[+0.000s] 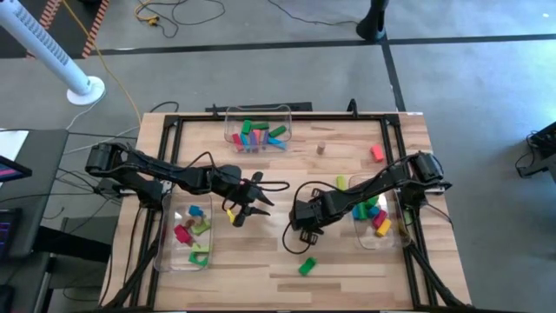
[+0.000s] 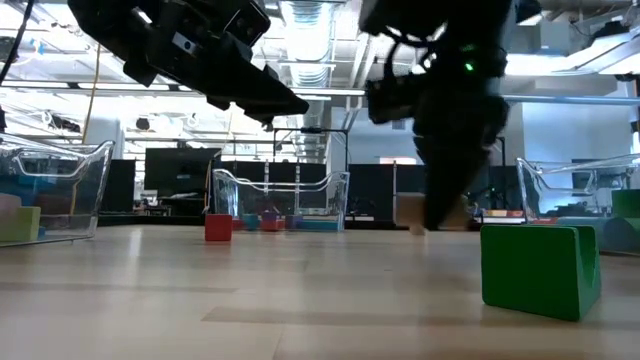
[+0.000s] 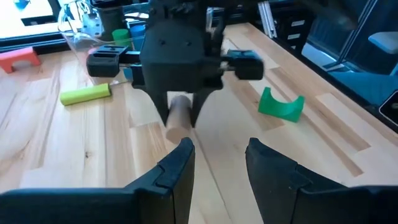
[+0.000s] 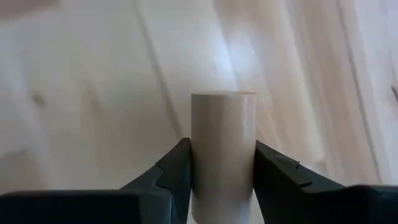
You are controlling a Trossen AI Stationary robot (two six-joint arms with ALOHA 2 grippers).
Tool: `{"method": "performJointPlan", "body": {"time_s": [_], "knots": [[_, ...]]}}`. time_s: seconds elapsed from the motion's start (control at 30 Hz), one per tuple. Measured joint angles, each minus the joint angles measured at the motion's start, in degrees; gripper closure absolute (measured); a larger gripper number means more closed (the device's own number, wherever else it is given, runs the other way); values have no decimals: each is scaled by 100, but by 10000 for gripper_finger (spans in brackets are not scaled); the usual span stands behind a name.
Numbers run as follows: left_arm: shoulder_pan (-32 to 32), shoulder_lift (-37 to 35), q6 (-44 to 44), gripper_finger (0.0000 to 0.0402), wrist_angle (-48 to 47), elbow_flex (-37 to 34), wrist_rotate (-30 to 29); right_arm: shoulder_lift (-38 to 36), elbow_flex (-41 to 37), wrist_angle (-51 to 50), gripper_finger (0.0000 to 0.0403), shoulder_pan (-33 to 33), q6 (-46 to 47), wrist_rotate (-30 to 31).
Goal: Sort blocks by size
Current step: Put the brown cylindrical block into the right transparent bin
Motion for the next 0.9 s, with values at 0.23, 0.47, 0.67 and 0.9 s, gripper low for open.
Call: {"method": "performJointPlan", "body": {"time_s": [0.23,0.47,0.67,0.9], "knots": [[-83,0,471,266,-3,0,0,0,435,372,243,85,-590,22],[-424,0,2101,266,1,0,2,0,797,752,240,157,-1091,-236],[-719,0,3031,266,85,2,2,0,1042,1058,241,195,-1399,-415],[-863,0,3665,266,342,7,7,0,1216,1262,240,254,-1567,-613]]}}
